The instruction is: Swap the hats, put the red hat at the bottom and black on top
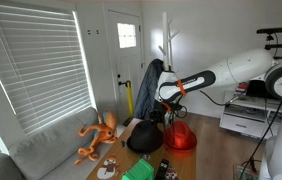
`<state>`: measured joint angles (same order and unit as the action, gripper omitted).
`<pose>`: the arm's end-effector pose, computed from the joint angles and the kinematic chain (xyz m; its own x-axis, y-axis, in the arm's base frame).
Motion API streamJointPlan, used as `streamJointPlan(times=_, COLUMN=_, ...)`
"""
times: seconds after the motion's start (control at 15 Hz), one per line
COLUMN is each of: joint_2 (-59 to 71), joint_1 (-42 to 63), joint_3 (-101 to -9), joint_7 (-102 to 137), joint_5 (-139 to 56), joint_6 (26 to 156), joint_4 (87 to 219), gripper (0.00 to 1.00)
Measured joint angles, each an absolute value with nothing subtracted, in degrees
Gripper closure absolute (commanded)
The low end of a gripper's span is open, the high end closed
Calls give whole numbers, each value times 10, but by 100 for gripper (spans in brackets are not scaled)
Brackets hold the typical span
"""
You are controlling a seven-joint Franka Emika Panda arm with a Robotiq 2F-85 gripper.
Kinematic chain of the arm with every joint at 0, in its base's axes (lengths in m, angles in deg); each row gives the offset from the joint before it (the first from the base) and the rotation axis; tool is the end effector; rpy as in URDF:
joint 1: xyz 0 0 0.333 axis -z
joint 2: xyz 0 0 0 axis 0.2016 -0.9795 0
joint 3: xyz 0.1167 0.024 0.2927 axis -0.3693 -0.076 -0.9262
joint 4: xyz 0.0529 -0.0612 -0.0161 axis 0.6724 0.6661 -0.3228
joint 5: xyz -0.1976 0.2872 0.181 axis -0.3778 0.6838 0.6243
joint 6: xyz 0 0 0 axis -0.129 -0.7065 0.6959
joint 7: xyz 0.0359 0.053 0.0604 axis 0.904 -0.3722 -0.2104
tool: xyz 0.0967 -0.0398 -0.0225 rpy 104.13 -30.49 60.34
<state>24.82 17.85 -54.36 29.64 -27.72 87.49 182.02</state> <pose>0.5439 -0.0990 0.4544 0.8186 -0.5562 0.1434 -0.5222 -0.8247 -0.2174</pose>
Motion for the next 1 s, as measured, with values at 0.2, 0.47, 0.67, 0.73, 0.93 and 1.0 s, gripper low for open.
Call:
streamJointPlan(times=0.2, joint_2=248, joint_1=179, joint_3=-544, joint_7=301, joint_5=-270, joint_6=891, joint_4=1824, gripper=100)
streamJointPlan(times=0.47, joint_2=248, joint_1=179, joint_3=-543, joint_7=307, joint_5=-264, joint_6=917, joint_4=1833, gripper=98)
streamJointPlan(times=0.67, joint_2=254, joint_1=178, joint_3=-544, joint_7=309, joint_5=-261, joint_6=939, joint_4=1831, gripper=98)
streamJointPlan(times=0.73, joint_2=260, joint_1=177, joint_3=-544, joint_7=309, joint_5=-259, joint_6=945, joint_4=1828, gripper=98)
streamJointPlan(times=0.93, joint_2=284, joint_1=173, joint_3=-544, joint_7=308, joint_5=-241, joint_6=954, joint_4=1814, gripper=98)
streamJointPlan(times=1.0, joint_2=293, joint_1=172, joint_3=-544, joint_7=307, joint_5=-232, joint_6=955, joint_4=1810, gripper=98)
